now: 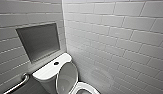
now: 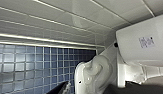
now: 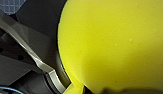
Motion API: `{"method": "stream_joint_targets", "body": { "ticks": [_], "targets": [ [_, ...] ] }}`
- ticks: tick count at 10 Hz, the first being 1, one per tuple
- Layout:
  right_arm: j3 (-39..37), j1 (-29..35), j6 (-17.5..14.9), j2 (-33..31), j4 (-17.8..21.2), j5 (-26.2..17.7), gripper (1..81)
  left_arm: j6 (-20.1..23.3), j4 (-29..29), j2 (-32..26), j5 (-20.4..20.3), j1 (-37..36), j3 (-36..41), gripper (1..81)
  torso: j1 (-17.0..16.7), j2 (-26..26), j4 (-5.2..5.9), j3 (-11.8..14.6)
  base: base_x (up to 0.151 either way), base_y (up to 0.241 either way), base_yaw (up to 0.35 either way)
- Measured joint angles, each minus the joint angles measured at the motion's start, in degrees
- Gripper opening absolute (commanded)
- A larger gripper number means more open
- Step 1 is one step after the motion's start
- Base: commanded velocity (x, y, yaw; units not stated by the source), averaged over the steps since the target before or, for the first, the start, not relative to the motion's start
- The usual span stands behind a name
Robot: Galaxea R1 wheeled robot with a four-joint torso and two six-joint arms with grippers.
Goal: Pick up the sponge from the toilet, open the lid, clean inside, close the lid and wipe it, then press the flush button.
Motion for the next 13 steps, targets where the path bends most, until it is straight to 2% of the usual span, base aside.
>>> {"method": "stream_joint_targets", "body": {
  "ticks": [2,3,4,6,8,10,13],
  "targets": [
    [0.05,0.00,-0.01,0.11,-0.05,0.11,1.0,-4.74,12.86,7.17,-8.79,-1.07,2.93,81.1,0.02,0.00,-0.02,0.00,0.000,0.000,0.000],
    [0.09,0.01,-0.11,0.05,-0.05,0.07,1.0,-6.89,18.13,6.64,-11.30,0.66,2.82,81.1,0.02,0.00,-0.02,0.00,0.000,0.000,0.000],
    [0.09,0.00,-0.11,0.05,-0.07,0.07,1.0,-7.63,22.74,4.35,-11.82,3.02,0.96,81.1,0.02,0.00,-0.02,0.00,0.000,0.000,0.000],
    [0.44,0.17,-0.11,-0.69,-0.18,-0.20,1.0,-7.63,33.57,4.85,-9.81,4.30,-0.48,81.1,0.02,0.00,-0.02,0.00,0.000,0.000,0.000],
    [1.33,1.02,-0.15,-1.96,-3.19,-0.80,1.0,-7.11,46.12,10.06,-9.80,4.99,-2.84,81.1,0.02,0.00,-0.02,0.00,0.000,0.000,0.000],
    [1.66,1.35,-0.15,-2.60,-6.66,-0.55,1.0,-4.06,49.99,14.19,-8.09,7.80,-11.67,81.1,0.02,0.00,-0.02,0.00,0.000,0.000,0.000],
    [1.82,2.29,-0.17,-2.97,-7.89,-0.11,1.0,1.51,51.82,26.03,-2.39,11.22,-20.48,81.1,0.02,0.00,-0.02,0.02,0.000,0.000,0.000]
  ]
}}
